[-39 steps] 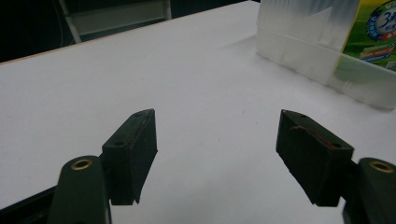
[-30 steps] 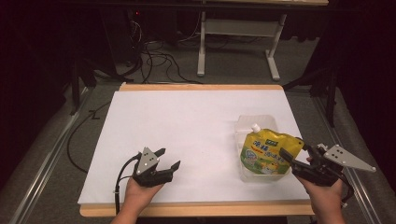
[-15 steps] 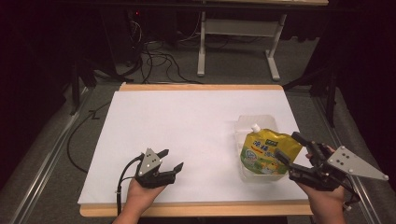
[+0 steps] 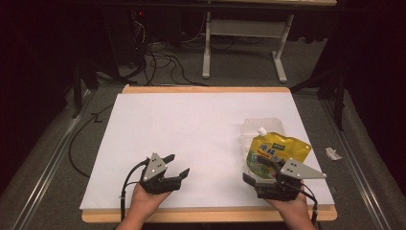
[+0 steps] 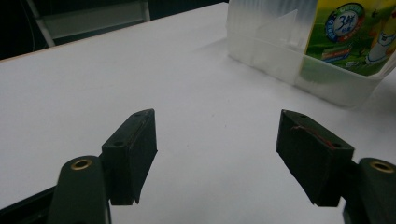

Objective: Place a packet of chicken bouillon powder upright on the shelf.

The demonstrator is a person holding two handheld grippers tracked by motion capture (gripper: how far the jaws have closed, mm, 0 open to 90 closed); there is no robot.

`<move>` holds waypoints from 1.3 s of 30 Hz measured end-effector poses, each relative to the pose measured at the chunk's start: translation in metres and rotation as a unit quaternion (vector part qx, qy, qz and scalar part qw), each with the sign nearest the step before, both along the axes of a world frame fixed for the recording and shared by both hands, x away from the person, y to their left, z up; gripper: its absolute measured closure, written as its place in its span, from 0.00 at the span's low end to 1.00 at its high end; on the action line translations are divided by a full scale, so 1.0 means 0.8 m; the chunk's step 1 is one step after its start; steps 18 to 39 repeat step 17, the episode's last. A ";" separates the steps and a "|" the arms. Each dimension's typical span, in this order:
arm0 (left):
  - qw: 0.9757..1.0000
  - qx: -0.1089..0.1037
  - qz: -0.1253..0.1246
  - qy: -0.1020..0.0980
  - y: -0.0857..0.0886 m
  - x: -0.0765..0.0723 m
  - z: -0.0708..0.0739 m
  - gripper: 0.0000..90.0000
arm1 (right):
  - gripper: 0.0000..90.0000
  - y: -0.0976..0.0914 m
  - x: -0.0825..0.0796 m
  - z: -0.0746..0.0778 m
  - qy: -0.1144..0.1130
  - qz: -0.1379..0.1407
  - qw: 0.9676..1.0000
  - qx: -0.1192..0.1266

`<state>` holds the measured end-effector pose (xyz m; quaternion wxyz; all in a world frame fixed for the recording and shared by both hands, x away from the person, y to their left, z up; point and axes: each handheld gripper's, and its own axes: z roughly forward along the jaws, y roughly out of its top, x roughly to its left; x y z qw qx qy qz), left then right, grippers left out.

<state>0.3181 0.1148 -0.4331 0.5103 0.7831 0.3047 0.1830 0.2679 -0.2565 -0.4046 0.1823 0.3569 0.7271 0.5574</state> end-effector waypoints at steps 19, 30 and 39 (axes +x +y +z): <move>1.000 0.001 -0.002 0.010 -0.002 0.001 -0.002 0.32 | 0.21 -0.002 0.000 -0.008 0.002 -0.001 1.000 -0.015; 1.000 0.001 -0.002 0.010 -0.002 0.001 -0.002 0.32 | 0.21 -0.002 0.000 -0.008 0.002 -0.001 1.000 -0.015; 1.000 0.001 -0.002 0.010 -0.002 0.001 -0.002 0.32 | 0.21 -0.002 0.000 -0.008 0.002 -0.001 1.000 -0.015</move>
